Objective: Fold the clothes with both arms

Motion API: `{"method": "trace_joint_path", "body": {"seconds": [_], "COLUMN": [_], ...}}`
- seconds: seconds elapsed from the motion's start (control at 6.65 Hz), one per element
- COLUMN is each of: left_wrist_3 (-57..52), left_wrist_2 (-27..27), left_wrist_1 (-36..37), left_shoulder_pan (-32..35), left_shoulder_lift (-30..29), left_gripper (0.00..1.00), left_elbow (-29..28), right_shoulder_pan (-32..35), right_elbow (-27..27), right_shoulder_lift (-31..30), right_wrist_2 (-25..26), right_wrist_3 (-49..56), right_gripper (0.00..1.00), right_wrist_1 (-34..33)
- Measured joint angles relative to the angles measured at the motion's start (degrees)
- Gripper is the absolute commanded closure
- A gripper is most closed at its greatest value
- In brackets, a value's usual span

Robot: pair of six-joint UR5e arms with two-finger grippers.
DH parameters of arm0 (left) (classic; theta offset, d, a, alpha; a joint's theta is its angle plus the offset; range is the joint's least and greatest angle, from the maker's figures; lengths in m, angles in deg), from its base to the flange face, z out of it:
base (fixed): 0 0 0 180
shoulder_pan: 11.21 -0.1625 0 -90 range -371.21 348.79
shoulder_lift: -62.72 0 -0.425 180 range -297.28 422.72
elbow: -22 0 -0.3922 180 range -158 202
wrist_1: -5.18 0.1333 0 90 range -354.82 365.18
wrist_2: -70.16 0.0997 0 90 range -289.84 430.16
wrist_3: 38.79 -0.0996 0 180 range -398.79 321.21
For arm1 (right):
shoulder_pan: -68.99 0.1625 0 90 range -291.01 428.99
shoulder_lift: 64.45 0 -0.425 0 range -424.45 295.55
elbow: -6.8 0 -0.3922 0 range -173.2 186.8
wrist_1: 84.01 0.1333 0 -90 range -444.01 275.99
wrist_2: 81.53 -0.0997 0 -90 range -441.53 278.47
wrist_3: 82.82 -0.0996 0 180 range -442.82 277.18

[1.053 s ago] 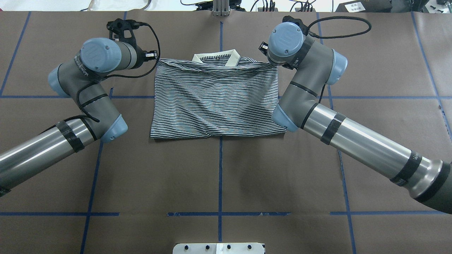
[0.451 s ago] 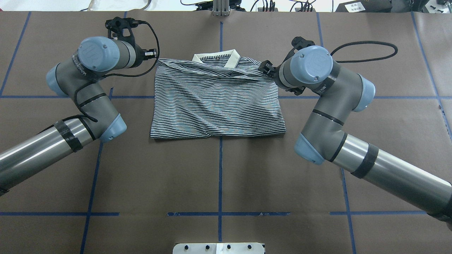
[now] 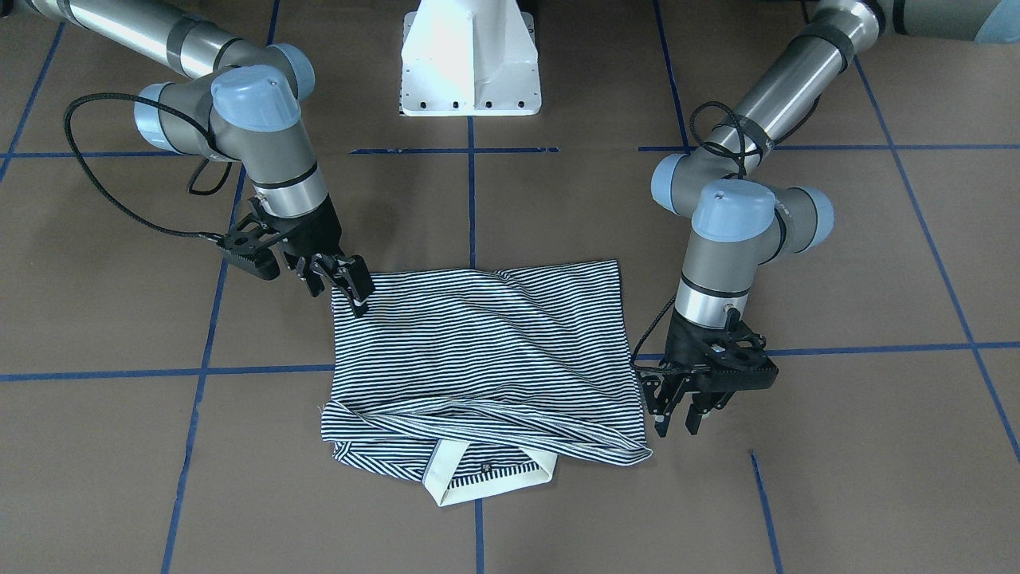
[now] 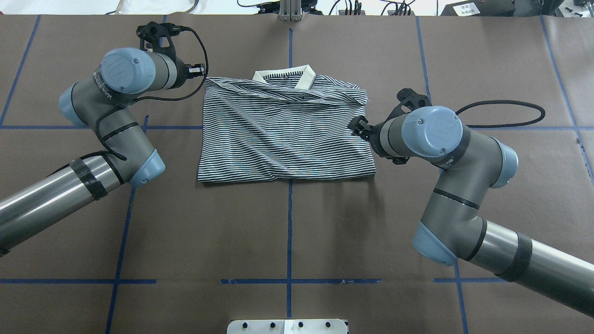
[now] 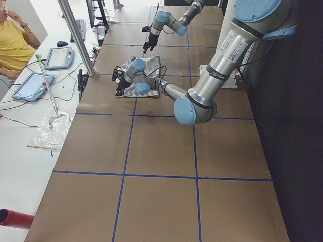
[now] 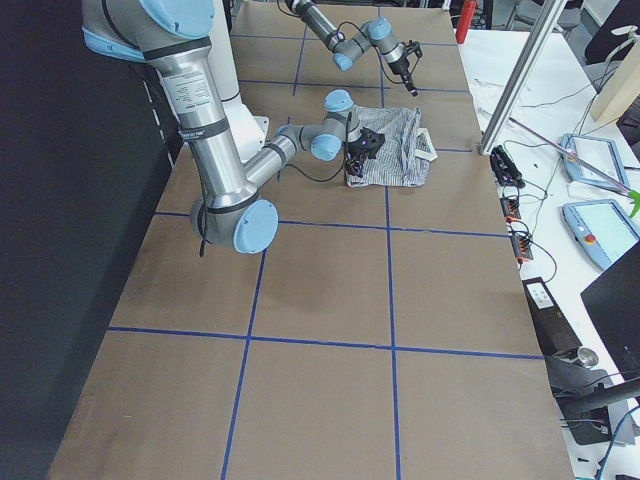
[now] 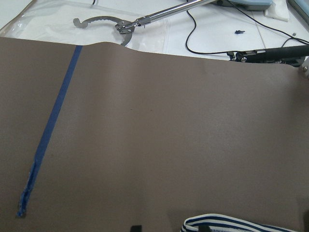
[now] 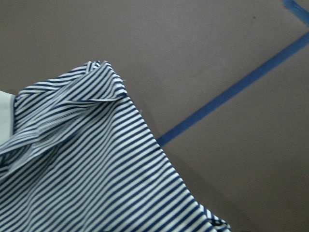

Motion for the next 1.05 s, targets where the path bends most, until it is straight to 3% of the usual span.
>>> {"method": "trace_joint_path", "body": {"seconds": [0.15, 0.3, 0.45, 1.05], "left_wrist_3": [0.04, 0.13, 0.15, -0.15], "left_wrist_2": [0.01, 0.01, 0.04, 0.1], "left_wrist_1": [0.0, 0.0, 0.0, 0.06], "left_shoulder_pan": [0.12, 0.15, 0.18, 0.19], "left_shoulder_lift": [-0.01, -0.04, -0.07, -0.01], "left_gripper": [0.5, 0.5, 0.5, 0.5], "left_elbow": [0.05, 0.09, 0.15, 0.21], "right_shoulder_pan": [-1.16, -2.22, -3.01, -3.16], "right_elbow": [0.01, -0.65, -1.46, -1.45], "right_shoulder_lift": [-1.07, -1.42, -1.23, -1.37], "right_wrist_2": [0.12, 0.17, 0.17, -0.89], "right_wrist_3": [-0.3, -0.39, -0.42, 1.09], "right_gripper": [0.12, 0.33, 0.99, 1.0], "right_wrist_1": [0.03, 0.09, 0.15, 0.49]}}
